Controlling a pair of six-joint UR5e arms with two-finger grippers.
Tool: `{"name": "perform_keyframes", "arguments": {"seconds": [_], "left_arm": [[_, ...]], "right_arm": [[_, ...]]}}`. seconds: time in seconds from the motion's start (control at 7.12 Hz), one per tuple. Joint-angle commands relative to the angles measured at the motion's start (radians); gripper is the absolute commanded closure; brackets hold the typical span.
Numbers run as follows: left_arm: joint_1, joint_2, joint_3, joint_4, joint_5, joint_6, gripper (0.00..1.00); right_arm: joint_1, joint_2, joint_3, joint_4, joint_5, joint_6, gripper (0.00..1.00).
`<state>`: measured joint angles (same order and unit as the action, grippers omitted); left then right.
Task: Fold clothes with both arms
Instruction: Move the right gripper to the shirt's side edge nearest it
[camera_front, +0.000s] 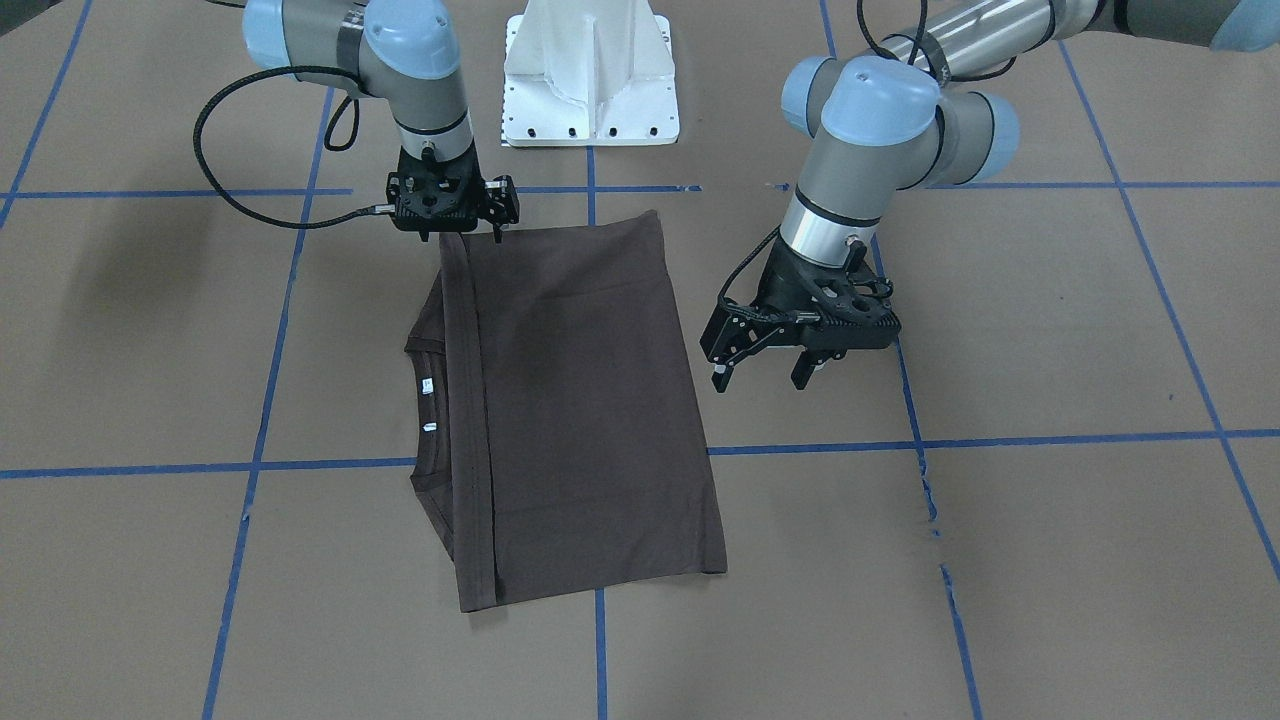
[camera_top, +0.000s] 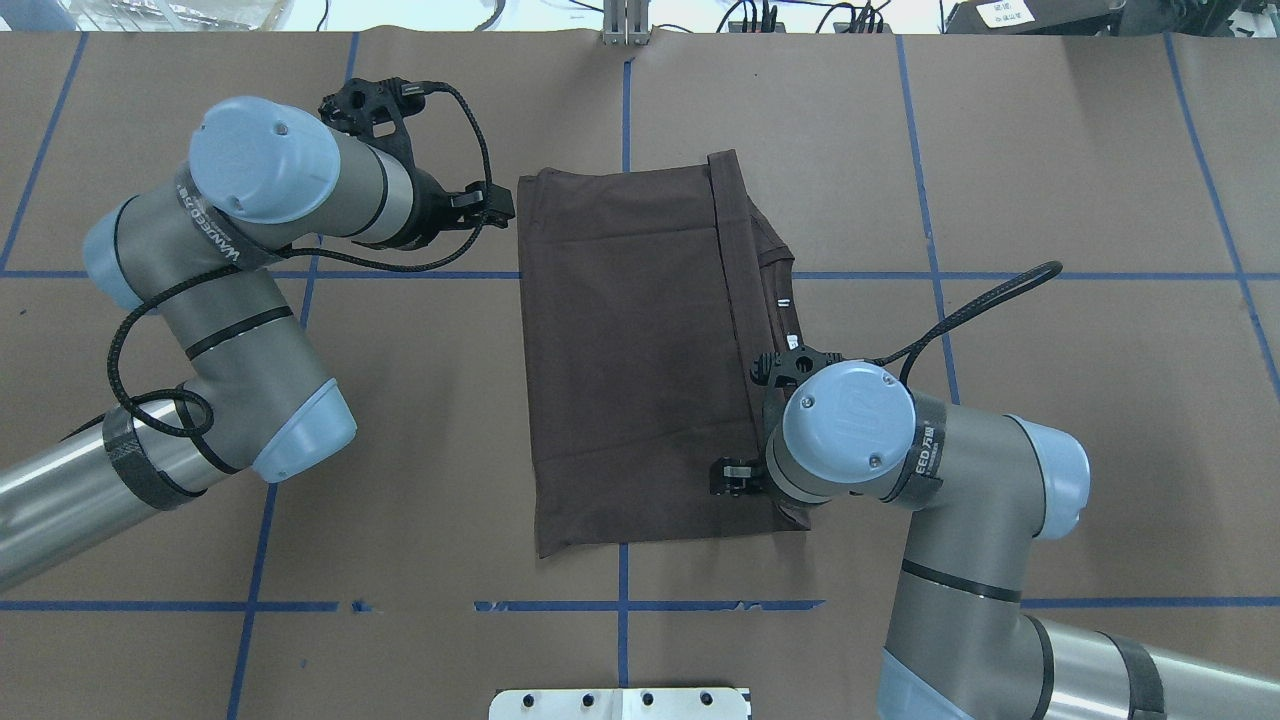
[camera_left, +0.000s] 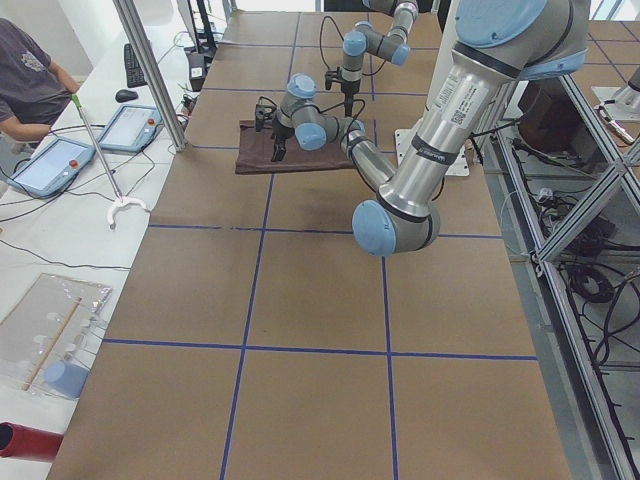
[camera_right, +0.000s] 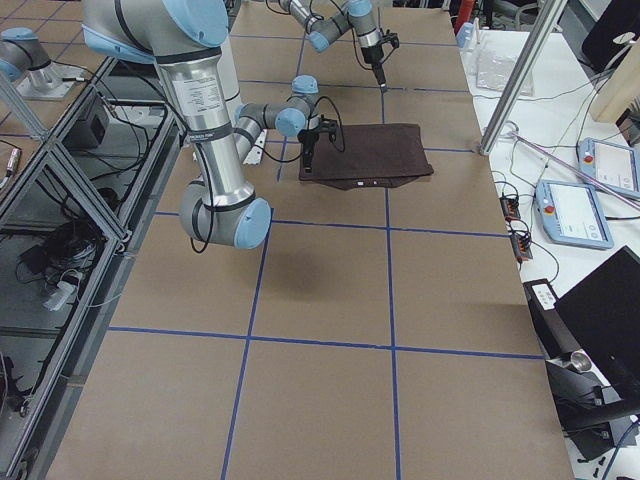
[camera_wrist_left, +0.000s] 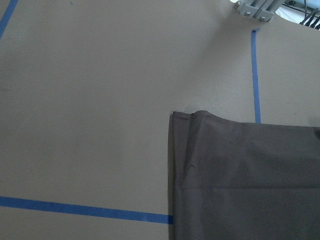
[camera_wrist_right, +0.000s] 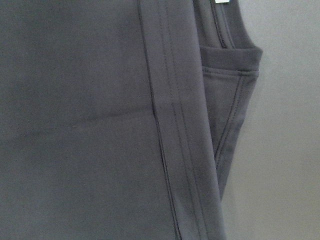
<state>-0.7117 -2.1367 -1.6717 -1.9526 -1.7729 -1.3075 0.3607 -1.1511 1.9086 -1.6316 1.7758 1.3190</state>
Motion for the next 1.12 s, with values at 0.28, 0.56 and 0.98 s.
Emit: {"name": "perform_keyframes", "arguments": {"seconds": [0.28,0.56,0.98], "left_arm": [[0.001,0.003,-0.003,-0.009,-0.002,-0.015,0.0],[0.003,0.003,-0.003,-0.011,-0.003,-0.029,0.0],[0.003,0.001,-0.005,-0.012,-0.003,-0.03,0.0]], "right_arm": [[0.001,0.002,-0.028,-0.069,-0.003,-0.075,0.0],[0.0,-0.001,-0.031,-0.1,0.005,-0.079,0.0],[-0.002,-0.001,-0.034,-0.122,0.008,-0.078,0.0]]}}
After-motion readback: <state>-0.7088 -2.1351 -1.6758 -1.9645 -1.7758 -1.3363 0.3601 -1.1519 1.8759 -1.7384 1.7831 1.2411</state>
